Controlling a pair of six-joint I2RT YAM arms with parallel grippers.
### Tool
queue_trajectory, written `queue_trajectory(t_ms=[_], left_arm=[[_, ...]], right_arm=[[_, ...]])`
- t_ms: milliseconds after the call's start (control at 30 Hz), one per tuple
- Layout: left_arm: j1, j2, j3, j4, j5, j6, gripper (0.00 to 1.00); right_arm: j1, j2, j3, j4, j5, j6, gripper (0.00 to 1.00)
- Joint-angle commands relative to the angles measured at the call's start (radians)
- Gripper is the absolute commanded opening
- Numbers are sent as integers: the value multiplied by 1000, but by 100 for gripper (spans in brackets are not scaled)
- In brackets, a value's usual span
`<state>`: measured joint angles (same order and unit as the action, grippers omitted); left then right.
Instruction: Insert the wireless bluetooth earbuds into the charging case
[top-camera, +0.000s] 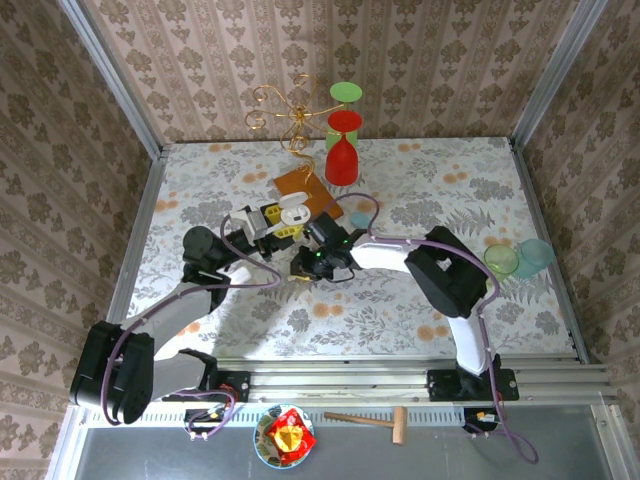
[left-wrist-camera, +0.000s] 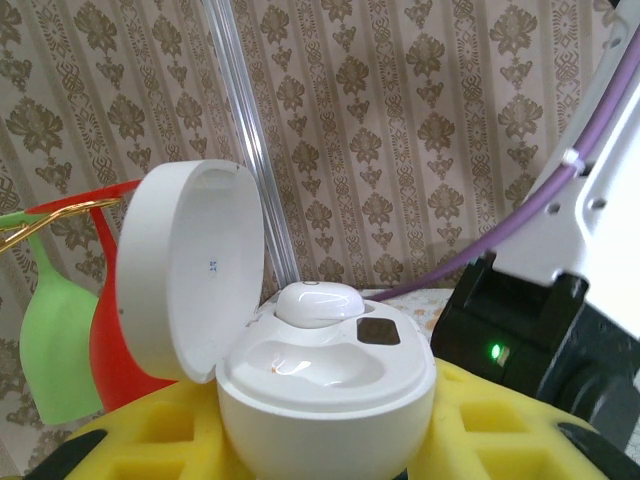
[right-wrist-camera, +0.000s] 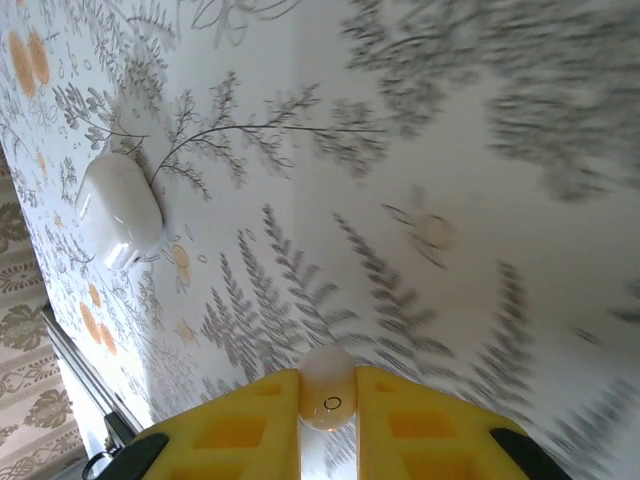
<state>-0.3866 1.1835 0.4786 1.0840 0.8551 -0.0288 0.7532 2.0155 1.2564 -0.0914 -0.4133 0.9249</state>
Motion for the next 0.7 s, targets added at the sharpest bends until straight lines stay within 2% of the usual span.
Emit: queue_trajectory(t_ms=[0, 267, 433, 667], left_arm=[[-7, 11, 23, 8, 1, 26, 27], [-27, 42, 29, 7, 2, 47, 27], [-57, 65, 45, -69, 4, 114, 27], [-63, 129, 42, -85, -45, 182, 27]], right_arm=[[-28, -105, -73, -72, 80, -50, 18], [-93, -279, -228, -233, 232, -146, 18], [-108, -375, -287, -310, 313, -172, 18], [-123, -507, -289, -406, 408, -181, 19]])
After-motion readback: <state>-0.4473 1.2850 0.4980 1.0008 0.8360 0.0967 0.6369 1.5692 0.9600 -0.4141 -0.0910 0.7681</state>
